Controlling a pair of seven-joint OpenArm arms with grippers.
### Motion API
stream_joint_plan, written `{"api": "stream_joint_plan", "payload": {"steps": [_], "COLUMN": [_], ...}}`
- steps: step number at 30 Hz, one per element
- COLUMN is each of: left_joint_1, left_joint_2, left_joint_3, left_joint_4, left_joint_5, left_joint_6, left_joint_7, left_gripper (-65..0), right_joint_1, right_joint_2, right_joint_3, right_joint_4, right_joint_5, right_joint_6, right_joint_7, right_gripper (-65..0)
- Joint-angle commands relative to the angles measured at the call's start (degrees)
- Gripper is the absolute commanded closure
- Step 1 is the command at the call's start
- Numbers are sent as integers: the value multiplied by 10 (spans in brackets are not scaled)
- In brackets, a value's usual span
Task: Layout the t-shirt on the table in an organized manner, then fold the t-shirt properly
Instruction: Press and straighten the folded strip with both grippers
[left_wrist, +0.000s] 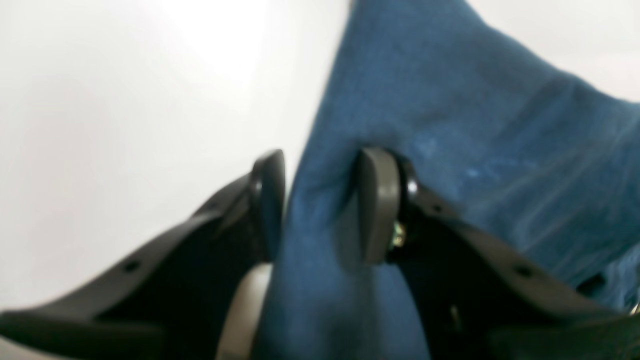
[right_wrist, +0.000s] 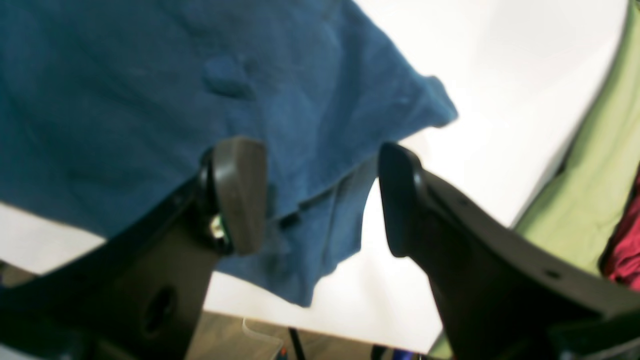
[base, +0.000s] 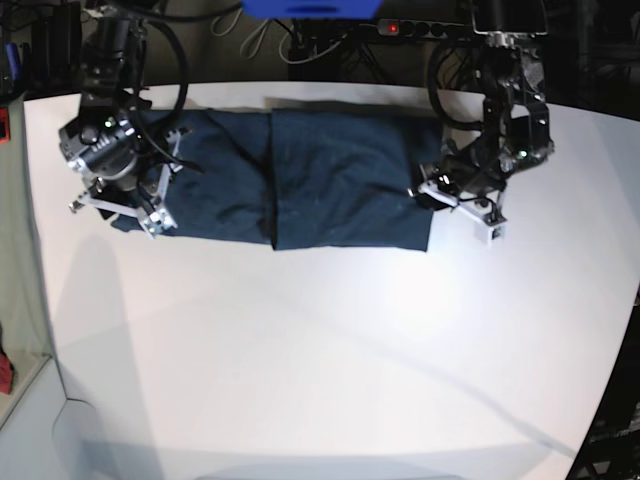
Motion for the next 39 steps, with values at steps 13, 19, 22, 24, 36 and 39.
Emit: {"api": "stream_joint_plan", "payload": {"steps": [13,19,22,24,36,39], "left_joint_1": [2,2,2,2,2,9], "left_joint_2": [-3,-3,-3,-12,-18,-18], "left_joint_3": [-3,-4,-5,-2,-5,-5], "left_joint_4": [-12,-12,-12,-12,-12,-12], "left_joint_5": [10,10,11,11,11,11], "left_joint_6": [3,3,3,3,3,3], "left_joint_7": [10,10,10,10,10,10], "left_gripper": [-241,-241,-241,-241,-241,-241], "right_joint_1": [42,42,42,42,58,61], "right_joint_2": [-14,-16,-13,-12,-13,4], "right_joint_3": [78,112,127,134,135,135], "right_joint_4": [-70,-150,-183,-192,-305,-350], "right_joint_5": [-2,-1,-1,0,34,103], "right_joint_6": [-2,-2,-2,-2,-2,-2], "right_joint_7": [-7,42,61,68,65,63], "right_gripper": [-369,-369,-369,-369,-369,-367]}}
